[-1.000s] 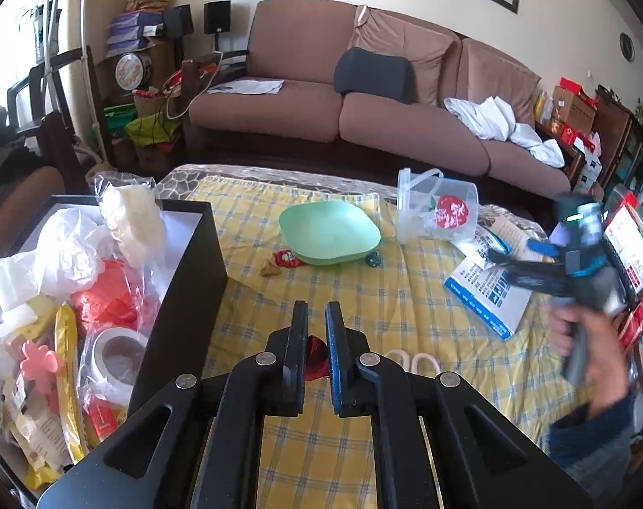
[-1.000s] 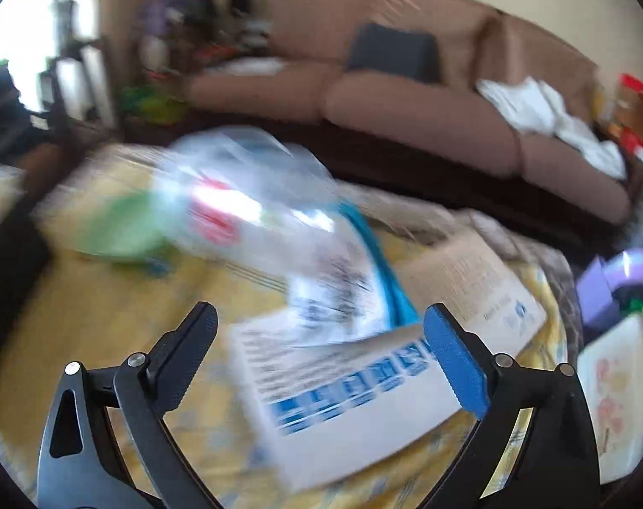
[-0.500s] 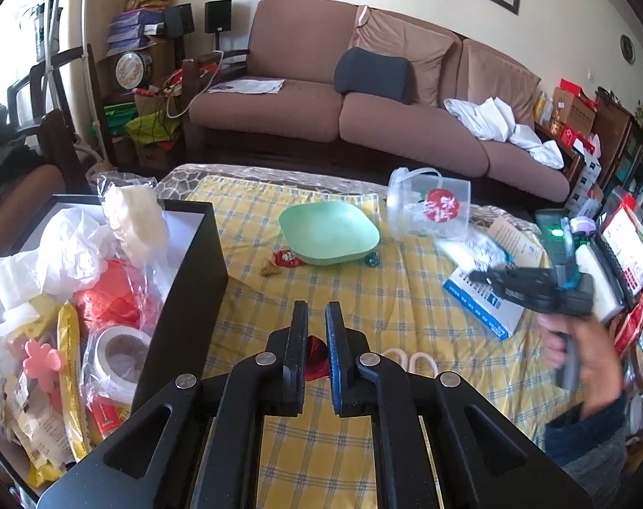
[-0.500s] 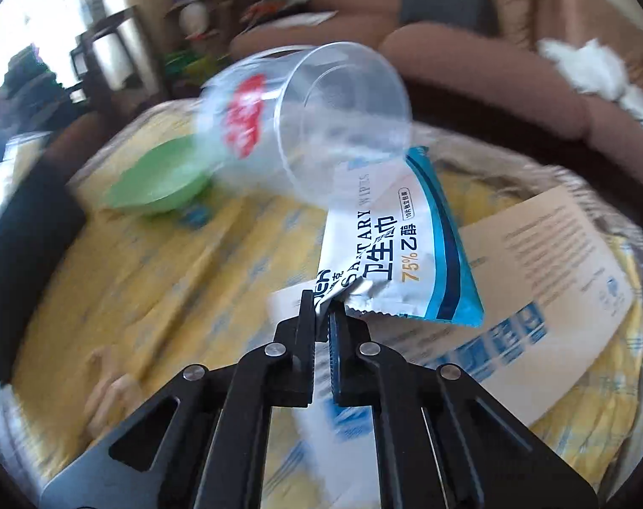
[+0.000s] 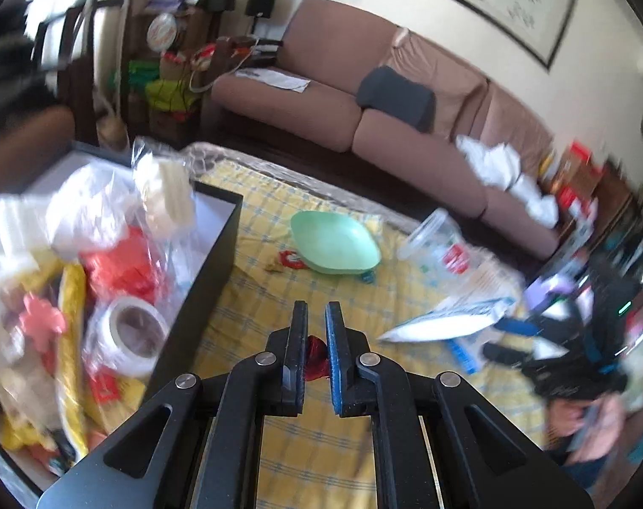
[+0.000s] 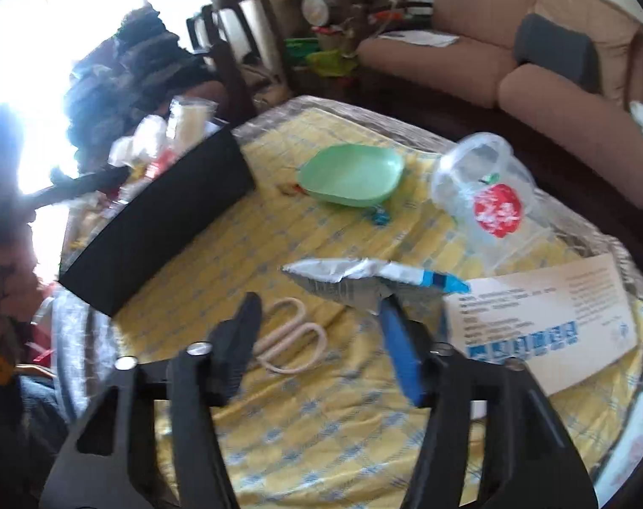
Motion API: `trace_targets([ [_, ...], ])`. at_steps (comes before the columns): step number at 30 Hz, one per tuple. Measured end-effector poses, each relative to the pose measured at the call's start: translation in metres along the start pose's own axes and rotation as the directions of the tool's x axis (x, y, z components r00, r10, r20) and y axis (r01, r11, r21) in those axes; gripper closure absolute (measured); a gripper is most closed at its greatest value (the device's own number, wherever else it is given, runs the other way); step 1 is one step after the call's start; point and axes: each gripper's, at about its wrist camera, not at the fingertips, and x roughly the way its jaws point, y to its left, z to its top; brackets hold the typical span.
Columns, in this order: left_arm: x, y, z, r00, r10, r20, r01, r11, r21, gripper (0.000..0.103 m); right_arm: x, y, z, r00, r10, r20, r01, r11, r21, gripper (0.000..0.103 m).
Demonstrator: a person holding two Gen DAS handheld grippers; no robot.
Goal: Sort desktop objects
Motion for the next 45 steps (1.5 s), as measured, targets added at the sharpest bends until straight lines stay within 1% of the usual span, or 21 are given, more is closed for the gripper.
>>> trace_targets([
  [3,-0.004,0.009,0.001,1.0,-0.027,0.01,0.027,0.999,-0.046,0.096,-0.004,-0.012,0.001,0.998,-0.059,0.001,0.058,0.998,0.027,0.038],
  [5,-0.007,0.011,0.002,1.0,0.025,0.018,-0.024,0.999,-0.038,0.096,-0.016,-0.021,0.004,0.997,-0.078,0.027,0.077,0.996,0.05,0.037],
  [6,-0.006,0.009,0.002,0.998,0.064,0.019,-0.064,0.998,-0.021,0.096,-0.028,-0.022,0.004,0.994,-0.096,0.05,0.093,0.994,0.059,0.03],
  [8,-0.006,0.008,0.001,0.996,0.086,0.016,-0.086,0.996,-0.007,0.096,-0.046,-0.028,0.008,0.981,-0.168,0.1,0.16,0.984,0.08,0.017],
  [10,-0.007,0.008,0.001,0.997,0.075,0.017,-0.075,0.997,-0.009,0.096,-0.068,-0.03,0.008,0.957,-0.252,0.142,0.237,0.964,0.117,0.017],
  [12,-0.007,0.004,0.002,0.996,0.086,0.016,-0.086,0.996,0.005,0.096,-0.084,-0.032,0.007,0.946,-0.265,0.186,0.24,0.96,0.147,0.01],
  [14,-0.009,0.001,0.002,0.995,0.098,0.018,-0.099,0.995,0.028,0.096,-0.086,-0.034,0.007,0.958,-0.198,0.207,0.172,0.975,0.14,0.004],
  [15,-0.009,-0.002,0.002,0.995,0.102,0.016,-0.103,0.994,0.038,0.096,-0.075,-0.035,0.008,0.971,-0.162,0.174,0.14,0.982,0.129,0.004],
  [17,-0.008,-0.006,0.001,0.995,0.1,0.013,-0.101,0.994,0.05,0.096,-0.043,-0.033,0.01,0.985,-0.164,0.045,0.159,0.983,0.096,0.004],
  [19,-0.008,-0.008,-0.001,0.994,0.108,0.011,-0.108,0.992,0.06,0.096,-0.002,-0.024,0.01,0.981,-0.163,-0.103,0.166,0.986,0.022,0.004],
  [21,-0.009,-0.009,-0.001,0.993,0.118,0.012,-0.118,0.991,0.063,0.096,0.036,-0.016,0.007,0.971,-0.113,-0.209,0.109,0.994,-0.032,0.004],
  [23,-0.01,-0.007,0.0,0.992,0.127,0.015,-0.128,0.99,0.062,0.096,0.065,-0.008,0.003,0.956,-0.108,-0.274,0.087,0.992,-0.088,0.004],
  [25,-0.012,-0.004,0.001,0.991,0.135,0.019,-0.136,0.989,0.056,0.096,0.09,-0.003,-0.002,0.925,-0.184,-0.333,0.139,0.978,-0.152,0.004],
  [28,-0.019,0.002,0.003,0.989,0.144,0.024,-0.145,0.988,0.053,0.096,0.115,-0.01,-0.014,0.872,-0.222,-0.436,0.173,0.974,-0.149,0.004],
  [30,-0.028,0.007,0.006,0.986,0.163,0.037,-0.165,0.985,0.057,0.096,0.123,-0.014,-0.02,0.856,-0.222,-0.467,0.165,0.973,-0.16,0.008],
  [31,-0.035,0.011,0.008,0.983,0.175,0.05,-0.178,0.983,0.054,0.096,0.122,-0.015,-0.019,0.868,-0.206,-0.452,0.146,0.976,-0.164,0.015],
  [32,-0.042,0.015,0.009,0.981,0.185,0.062,-0.188,0.981,0.045,0.096,0.117,-0.017,-0.016,0.888,-0.185,-0.422,0.131,0.98,-0.152,0.038],
  [35,-0.068,0.033,0.015,0.971,0.212,0.107,-0.213,0.977,0.002,0.095,0.098,-0.036,-0.004,0.928,-0.115,-0.354,0.119,0.993,-0.009,0.043],
  [40,-0.116,0.073,0.018,0.949,0.266,0.168,-0.254,0.963,-0.091,0.095,0.051,-0.042,0.009,0.968,-0.114,-0.223,0.129,0.99,0.057,0.044],
  [42,-0.134,0.089,0.016,0.935,0.298,0.192,-0.277,0.952,-0.127,0.096,0.005,-0.03,0.024,0.979,-0.195,-0.066,0.199,0.978,0.061,0.044],
  [45,-0.153,0.112,0.013,0.905,0.364,0.218,-0.332,0.927,-0.172,0.096,-0.049,-0.01,0.033,0.98,-0.144,0.136,0.135,0.988,0.074,0.043],
])
